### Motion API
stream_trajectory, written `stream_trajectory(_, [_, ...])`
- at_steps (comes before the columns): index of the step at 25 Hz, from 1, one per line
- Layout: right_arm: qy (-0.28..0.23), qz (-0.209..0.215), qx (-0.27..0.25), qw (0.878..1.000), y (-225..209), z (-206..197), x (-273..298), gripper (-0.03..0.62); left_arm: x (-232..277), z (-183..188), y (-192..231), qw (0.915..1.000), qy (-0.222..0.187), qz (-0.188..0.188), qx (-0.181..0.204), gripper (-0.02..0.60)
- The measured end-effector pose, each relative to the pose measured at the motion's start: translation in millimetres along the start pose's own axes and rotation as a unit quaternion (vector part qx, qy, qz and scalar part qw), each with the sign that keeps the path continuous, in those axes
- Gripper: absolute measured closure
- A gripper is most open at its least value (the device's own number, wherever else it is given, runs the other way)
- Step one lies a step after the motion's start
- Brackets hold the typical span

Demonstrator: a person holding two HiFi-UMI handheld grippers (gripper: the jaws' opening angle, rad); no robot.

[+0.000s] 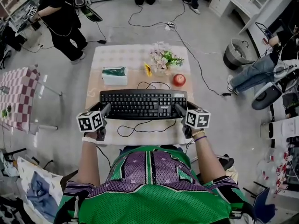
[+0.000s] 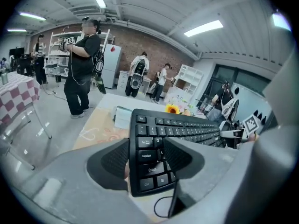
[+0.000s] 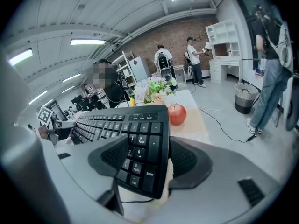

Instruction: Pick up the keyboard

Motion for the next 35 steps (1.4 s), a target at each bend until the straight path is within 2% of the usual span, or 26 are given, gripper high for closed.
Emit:
stream_trajectory(9, [-0.061,0.002,-0.014,0.998,22.8,51.2,-39.9,0.335,-41.9,63.2,-20.1,0.9977,-0.055,-0.01,0.038,0.342])
stream_trajectory(13, [-0.097,0.005,-0.033,0.995,41.1,83.7,-59.9,0.334,-68.9,98.0,-26.6,0.9935,-0.098,-0.015,0.056,0.342])
stream_trajectory(16, [-0.128,0.007,-0.044,0.991,56.4,104.0,-72.4,0.333,-90.5,123.5,-29.6,0.987,-0.142,-0.014,0.075,0.342])
stream_trajectory(21, [-0.164,0.012,-0.061,0.984,78.3,130.2,-88.8,0.333,-120.2,153.1,-31.2,0.9779,-0.188,-0.011,0.091,0.342])
stream_trajectory(26, [-0.2,0.013,-0.091,0.976,100.4,159.3,-115.6,0.333,-152.3,173.5,-37.5,0.9679,-0.233,-0.013,0.092,0.342])
stream_trajectory(35, [-0.262,0.011,-0.14,0.955,137.5,203.9,-162.7,0.333,-202.2,211.3,-48.0,0.9444,-0.314,-0.024,0.094,0.342])
Point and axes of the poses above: the fingertips, and each gripper's own axes: x forward along the fingers, y to its left, z out of its top, the point moved 3 cm from there along -x, backward along the fingers, and after that the axes turned 7 degrees about z, right-handed, at the moved point
